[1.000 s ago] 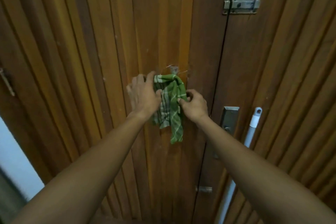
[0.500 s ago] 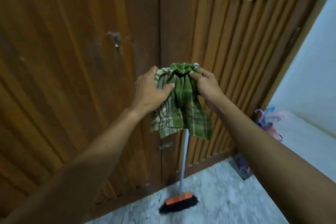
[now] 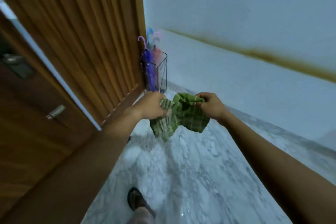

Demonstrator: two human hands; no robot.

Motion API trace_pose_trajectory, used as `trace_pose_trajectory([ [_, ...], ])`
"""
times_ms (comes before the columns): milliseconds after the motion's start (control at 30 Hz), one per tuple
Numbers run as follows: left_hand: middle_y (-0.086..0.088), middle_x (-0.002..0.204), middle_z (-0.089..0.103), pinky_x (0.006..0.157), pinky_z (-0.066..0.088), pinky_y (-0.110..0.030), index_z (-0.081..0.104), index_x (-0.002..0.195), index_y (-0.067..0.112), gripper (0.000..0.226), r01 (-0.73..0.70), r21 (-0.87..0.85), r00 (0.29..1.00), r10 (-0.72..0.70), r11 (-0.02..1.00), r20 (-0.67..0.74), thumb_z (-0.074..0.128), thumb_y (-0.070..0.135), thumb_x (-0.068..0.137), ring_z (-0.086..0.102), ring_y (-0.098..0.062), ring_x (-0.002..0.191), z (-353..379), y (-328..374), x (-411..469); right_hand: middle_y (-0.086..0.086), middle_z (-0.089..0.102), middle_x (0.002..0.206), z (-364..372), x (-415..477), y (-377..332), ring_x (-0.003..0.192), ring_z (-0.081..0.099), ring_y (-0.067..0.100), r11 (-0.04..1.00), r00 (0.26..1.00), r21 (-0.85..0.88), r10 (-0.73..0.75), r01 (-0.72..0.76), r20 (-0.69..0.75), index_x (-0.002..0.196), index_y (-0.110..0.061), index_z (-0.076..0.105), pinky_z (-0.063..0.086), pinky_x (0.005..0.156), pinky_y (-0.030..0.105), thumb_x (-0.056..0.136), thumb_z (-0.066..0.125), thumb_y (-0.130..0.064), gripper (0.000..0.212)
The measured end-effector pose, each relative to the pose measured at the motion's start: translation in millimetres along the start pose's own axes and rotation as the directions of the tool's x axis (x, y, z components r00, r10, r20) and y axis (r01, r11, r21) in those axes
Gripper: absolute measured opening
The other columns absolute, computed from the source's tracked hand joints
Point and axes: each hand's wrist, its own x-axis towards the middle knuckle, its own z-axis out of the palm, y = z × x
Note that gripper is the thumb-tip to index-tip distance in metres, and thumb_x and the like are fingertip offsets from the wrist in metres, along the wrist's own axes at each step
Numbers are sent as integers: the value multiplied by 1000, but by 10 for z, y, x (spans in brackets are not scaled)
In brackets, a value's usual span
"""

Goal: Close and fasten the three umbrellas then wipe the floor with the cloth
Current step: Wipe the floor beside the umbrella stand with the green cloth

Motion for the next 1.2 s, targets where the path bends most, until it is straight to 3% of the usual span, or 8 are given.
trace_pose_trajectory([
  [200,-2,73,64,57,41,-27,61,69,20,23,-9,-26,967,16,1000,254,80,25,81,61,-17,71,748,74,865,2,72,84,-323,245,912,82,65,19,977,988,-147,153,-151,2,84,-22,74,45,69,27,87,56,-4,26],
  [300,-9,73,58,60,40,-33,56,71,9,28,11,-27,965,-3,1000,262,65,29,86,58,-31,74,1044,-177,1468,-1,74,86,-228,682,1309,85,67,22,957,976,-200,216,-212,3,82,-30,72,49,70,29,89,53,-7,30],
  [433,-2,65,48,57,35,-31,42,60,22,37,95,14,957,-95,995,273,65,21,90,50,-25,64,1507,-695,2419,-2,75,88,93,1512,1907,85,69,20,945,971,-229,237,-235,-19,88,-31,72,54,73,33,91,54,-9,29],
  [633,-9,89,70,66,51,-37,61,88,19,8,120,89,993,-117,989,-36,65,12,85,65,-35,86,2432,-1647,3847,0,76,94,978,2930,3125,84,67,22,962,977,-238,85,-131,-195,107,-25,73,54,71,34,92,53,-10,30],
  [767,-11,105,72,81,52,-43,67,113,12,32,66,105,972,-40,992,-232,69,6,81,65,-36,101,3468,-2572,4502,1,73,98,1825,3656,4151,83,64,24,964,977,-265,-36,-21,-208,113,-23,72,38,65,27,96,52,-11,29],
  [900,-11,102,67,76,52,-41,62,101,15,22,114,131,991,-103,985,-88,68,18,80,64,-37,96,4725,-3544,4798,5,66,129,2811,4026,5392,110,63,31,933,998,-358,-54,42,-24,131,-20,64,47,87,36,94,49,-10,41],
  [1000,-6,129,55,106,41,-53,62,107,23,36,114,169,982,-136,979,130,68,42,77,50,-34,124,5642,-4124,4938,0,51,148,3435,4095,6166,138,43,26,861,966,-508,159,-35,204,146,-26,47,24,115,59,90,51,-21,56],
  [1200,-7,167,18,122,14,-57,33,155,27,56,64,97,995,-55,993,-88,38,43,102,14,-30,154,6599,-4740,5559,10,5,168,4113,4805,6833,154,3,33,833,999,-553,18,4,34,158,-32,15,6,121,58,103,31,-48,60],
])
